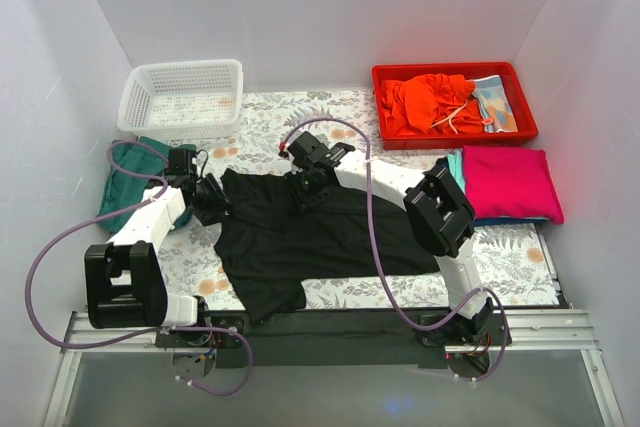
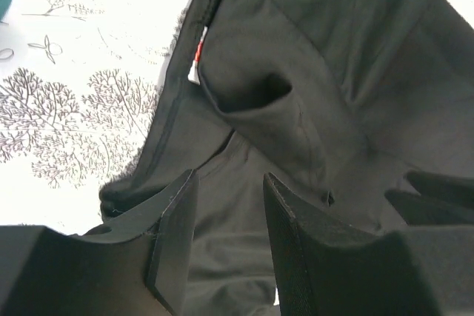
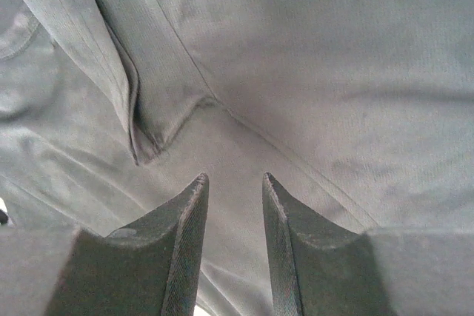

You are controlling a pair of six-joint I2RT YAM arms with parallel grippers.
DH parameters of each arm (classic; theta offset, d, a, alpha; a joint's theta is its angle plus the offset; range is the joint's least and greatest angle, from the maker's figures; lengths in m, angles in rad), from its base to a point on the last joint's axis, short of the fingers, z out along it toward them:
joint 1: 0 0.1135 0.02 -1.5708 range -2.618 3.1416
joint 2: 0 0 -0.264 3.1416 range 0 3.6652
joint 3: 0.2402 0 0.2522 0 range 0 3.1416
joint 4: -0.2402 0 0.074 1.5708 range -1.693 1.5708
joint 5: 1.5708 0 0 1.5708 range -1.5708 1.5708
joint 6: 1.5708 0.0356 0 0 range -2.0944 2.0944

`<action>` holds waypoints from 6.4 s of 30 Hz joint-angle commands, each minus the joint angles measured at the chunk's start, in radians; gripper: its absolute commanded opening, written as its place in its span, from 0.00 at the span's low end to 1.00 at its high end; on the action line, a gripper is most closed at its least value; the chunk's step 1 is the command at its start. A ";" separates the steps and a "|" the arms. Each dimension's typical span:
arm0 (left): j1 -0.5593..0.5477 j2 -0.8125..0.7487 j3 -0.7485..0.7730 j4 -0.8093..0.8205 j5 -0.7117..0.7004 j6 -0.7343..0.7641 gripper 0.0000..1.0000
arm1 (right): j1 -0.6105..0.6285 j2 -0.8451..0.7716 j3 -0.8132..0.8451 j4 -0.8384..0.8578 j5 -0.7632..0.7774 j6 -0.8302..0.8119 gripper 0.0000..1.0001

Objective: Fold and stack the t-shirts
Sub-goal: Fold the flattened tshirt in 1/3 of the way, then grap the side of the flattened tshirt closest away from the robot with both arms

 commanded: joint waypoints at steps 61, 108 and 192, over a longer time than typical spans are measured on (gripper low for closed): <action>-0.143 0.125 0.188 -0.023 -0.093 -0.131 0.36 | -0.059 -0.250 -0.289 0.034 0.118 0.068 0.37; -0.201 0.435 0.291 -0.027 -0.222 -0.175 0.34 | -0.539 -0.135 -0.322 -0.032 0.217 0.047 0.47; -0.938 -0.258 -0.263 -0.432 -0.499 -1.324 0.44 | -0.378 -0.787 -0.724 -0.088 0.057 0.028 0.47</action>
